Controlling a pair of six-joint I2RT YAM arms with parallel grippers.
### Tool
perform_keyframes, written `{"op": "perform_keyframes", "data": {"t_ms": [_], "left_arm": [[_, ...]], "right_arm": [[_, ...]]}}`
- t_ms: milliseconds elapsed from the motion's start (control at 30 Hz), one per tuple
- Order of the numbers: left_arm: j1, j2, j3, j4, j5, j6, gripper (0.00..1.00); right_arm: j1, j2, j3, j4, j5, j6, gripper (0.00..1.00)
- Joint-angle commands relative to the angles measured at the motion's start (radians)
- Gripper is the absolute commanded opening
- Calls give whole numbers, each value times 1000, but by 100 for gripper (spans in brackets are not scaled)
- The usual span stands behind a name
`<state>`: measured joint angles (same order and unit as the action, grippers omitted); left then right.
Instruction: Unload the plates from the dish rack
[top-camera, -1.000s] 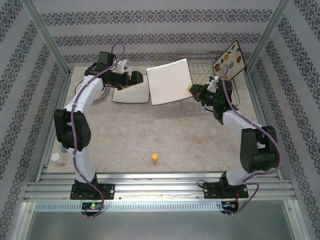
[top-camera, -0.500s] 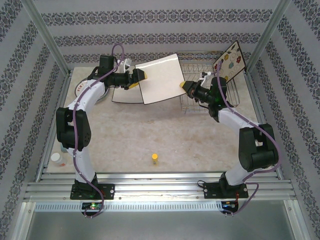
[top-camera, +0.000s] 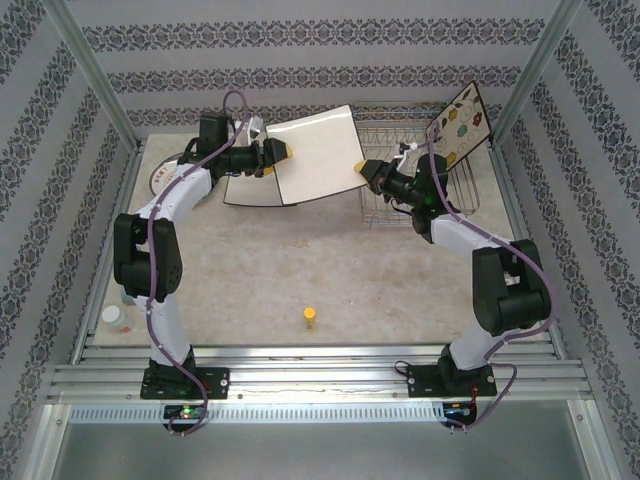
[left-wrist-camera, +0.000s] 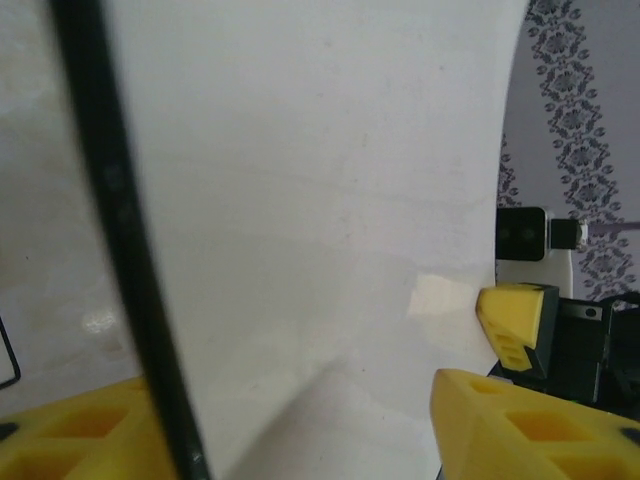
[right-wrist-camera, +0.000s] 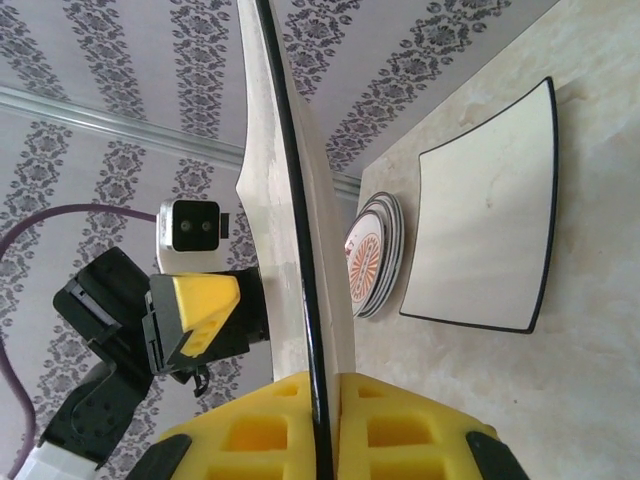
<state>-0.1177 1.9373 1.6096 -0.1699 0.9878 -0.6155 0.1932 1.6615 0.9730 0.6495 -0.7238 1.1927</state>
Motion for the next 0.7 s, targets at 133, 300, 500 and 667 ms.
{"op": "perform_keyframes", "data": {"t_ms": [133,300,500,667], "left_arm": [[-2,-22,-14,72,29,-18,35],[-1,-22,-17,90,42,-33,25],[-1,-14,-33,173,70,-92,0],[-2,-9,-55,276,99,-163,0]], "right_arm": [[20,18,69,285,-9,73,0],[20,26,77,276,-14,68,0],[20,38,92,250,-21,64,0],[4,38,101,193,-22,47,14]]}}
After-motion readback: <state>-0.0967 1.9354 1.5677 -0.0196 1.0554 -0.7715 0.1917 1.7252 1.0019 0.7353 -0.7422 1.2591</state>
